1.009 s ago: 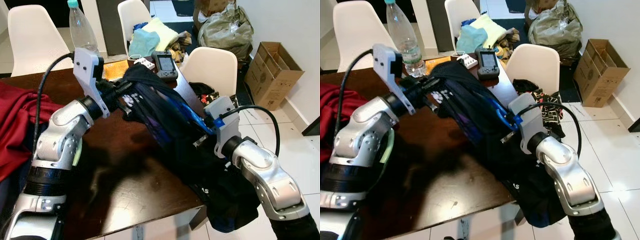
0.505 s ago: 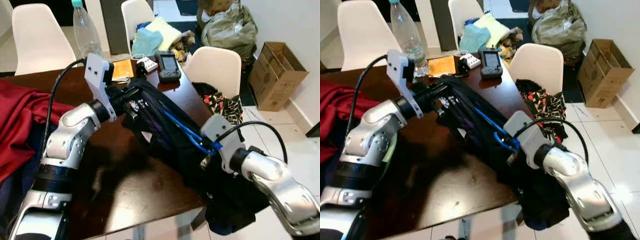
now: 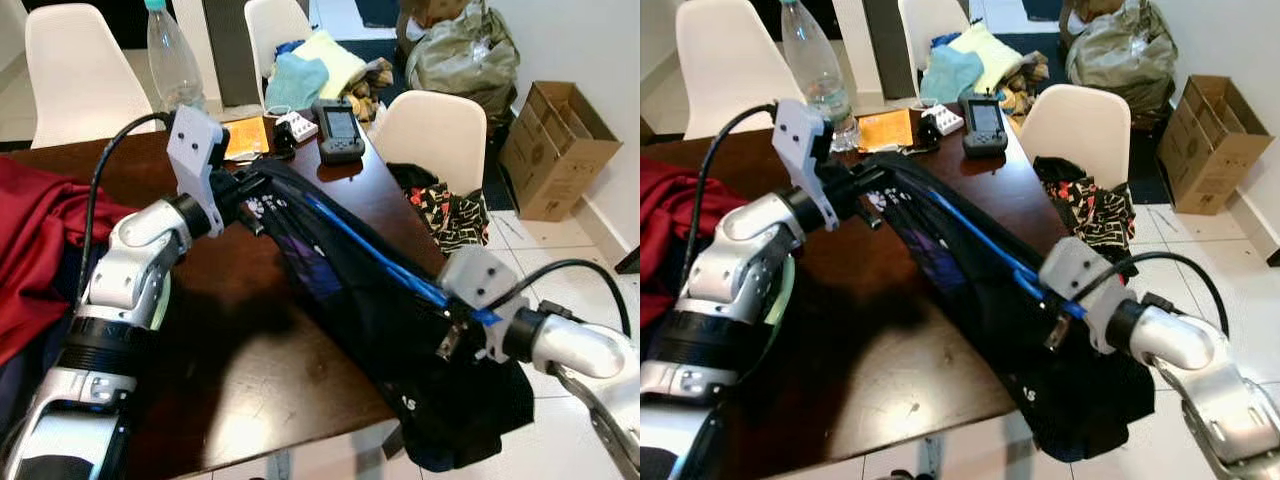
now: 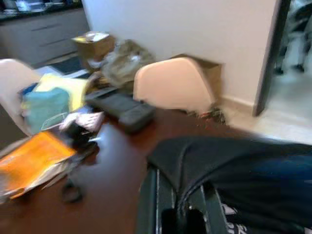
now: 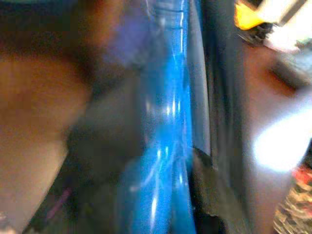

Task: Hang hanger

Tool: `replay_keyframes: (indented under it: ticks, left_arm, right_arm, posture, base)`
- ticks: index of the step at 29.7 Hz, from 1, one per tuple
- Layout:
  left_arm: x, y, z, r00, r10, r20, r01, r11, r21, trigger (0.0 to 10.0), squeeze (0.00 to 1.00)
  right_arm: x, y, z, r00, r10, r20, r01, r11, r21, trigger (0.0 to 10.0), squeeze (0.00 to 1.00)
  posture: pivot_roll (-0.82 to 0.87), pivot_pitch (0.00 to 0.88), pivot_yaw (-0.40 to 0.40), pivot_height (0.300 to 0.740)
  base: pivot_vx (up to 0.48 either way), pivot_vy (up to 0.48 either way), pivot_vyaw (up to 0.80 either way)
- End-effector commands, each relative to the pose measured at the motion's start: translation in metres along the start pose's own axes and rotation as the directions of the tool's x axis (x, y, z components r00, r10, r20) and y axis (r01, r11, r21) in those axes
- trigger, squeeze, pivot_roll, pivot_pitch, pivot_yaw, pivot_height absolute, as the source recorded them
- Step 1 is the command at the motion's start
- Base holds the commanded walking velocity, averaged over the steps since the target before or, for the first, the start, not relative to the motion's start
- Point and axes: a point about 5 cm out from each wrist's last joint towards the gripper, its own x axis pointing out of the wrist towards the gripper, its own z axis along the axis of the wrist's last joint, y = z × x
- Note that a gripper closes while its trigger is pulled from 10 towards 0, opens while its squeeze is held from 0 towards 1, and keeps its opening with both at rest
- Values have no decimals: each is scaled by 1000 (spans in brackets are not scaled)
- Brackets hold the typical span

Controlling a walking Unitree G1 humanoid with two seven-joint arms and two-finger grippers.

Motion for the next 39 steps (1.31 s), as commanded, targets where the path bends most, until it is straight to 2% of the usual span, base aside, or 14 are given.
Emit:
replay_keyframes:
  ticks: [1, 11, 16, 17, 18, 19, 24, 26, 28, 33, 35, 36, 37, 39]
  left_arm:
    - [-40, 77, 50, 883, 426, 199, -442, 896, 44, 10000, 0]
    - [-46, 90, 51, 849, 486, 210, -503, 863, 36, 10000, 0]
    - [-31, 67, 38, 907, 379, 185, -385, 923, -8, 10000, 0]
    - [-21, 49, 28, 938, 306, 165, -303, 952, -43, 10000, 0]
    - [-21, 49, 28, 938, 306, 165, -303, 952, -43, 10000, 0]
    - [-6, 6, 11, 979, 146, 140, -132, 986, -103, 10000, 0]
    - [2, -25, -4, 991, 71, 115, -55, 990, -132, 10000, 0]
    - [2, -25, -4, 991, 71, 115, -55, 990, -132, 10000, 0]
    - [2, -25, -10, 991, 88, 96, -76, 990, -120, 10000, 0]
    - [0, -14, -11, 989, 127, 81, -119, 988, -97, 10000, 0]
    - [-4, -4, -12, 985, 159, 66, -154, 986, -65, 10000, 0]
    - [-4, -4, -12, 985, 159, 66, -154, 986, -65, 10000, 0]
    - [-5, -2, -12, 984, 168, 61, -165, 985, -45, 10000, 0]
    - [-7, -2, -12, 983, 173, 58, -171, 985, -31, 10000, 0]
  right_arm:
    - [-20, 3, -57, 961, 17, -276, 28, 987, 158, 0, 0]
    - [-31, 13, -65, 938, 96, -334, -42, 985, 165, 0, 0]
    - [-17, -4, -49, 981, -75, -181, 105, 981, 161, 0, 0]
    - [-10, -20, -36, 974, -218, -68, 228, 947, 228, 0, 0]
    - [-10, -20, -36, 974, -218, -68, 228, 947, 228, 0, 0]
    - [5, -37, -9, 895, -423, 138, 317, 824, 470, 0, 0]
    - [23, -32, 13, 832, -480, 277, 190, 717, 671, 0, 0]
    - [23, -32, 13, 832, -480, 277, 190, 717, 671, 0, 0]
    - [34, -27, 28, 784, -508, 358, 66, 641, 765, 0, 0]
    - [40, -28, 39, 723, -553, 414, -39, 566, 824, 0, 0]
    - [36, -38, 54, 616, -620, 485, -159, 505, 848, 0, 0]
    - [36, -38, 54, 616, -620, 485, -159, 505, 848, 0, 0]
    - [32, -46, 62, 557, -657, 508, -215, 477, 852, 0, 0]
    - [28, -52, 67, 507, -686, 522, -256, 458, 851, 0, 0]
  posture:
    - [27, 187, 53, 740]
    - [27, 188, 53, 740]
    - [30, 191, 56, 740]
    - [28, 190, 54, 740]
    - [28, 190, 54, 740]
    - [23, 189, 53, 740]
    - [19, 186, 52, 740]
    - [19, 186, 52, 740]
    - [26, 183, 55, 740]
    - [31, 181, 55, 740]
    - [33, 178, 54, 740]
    - [33, 178, 54, 740]
    - [33, 177, 53, 740]
    - [32, 175, 53, 740]
  base:
    - [0, 0, 0]
    - [0, 0, 0]
    - [0, 0, 0]
    - [0, 0, 0]
    - [0, 0, 0]
    - [0, 0, 0]
    - [0, 0, 0]
    - [0, 0, 0]
    - [0, 0, 0]
    - [0, 0, 0]
    - [0, 0, 0]
    - [0, 0, 0]
    - [0, 0, 0]
    - [0, 0, 0]
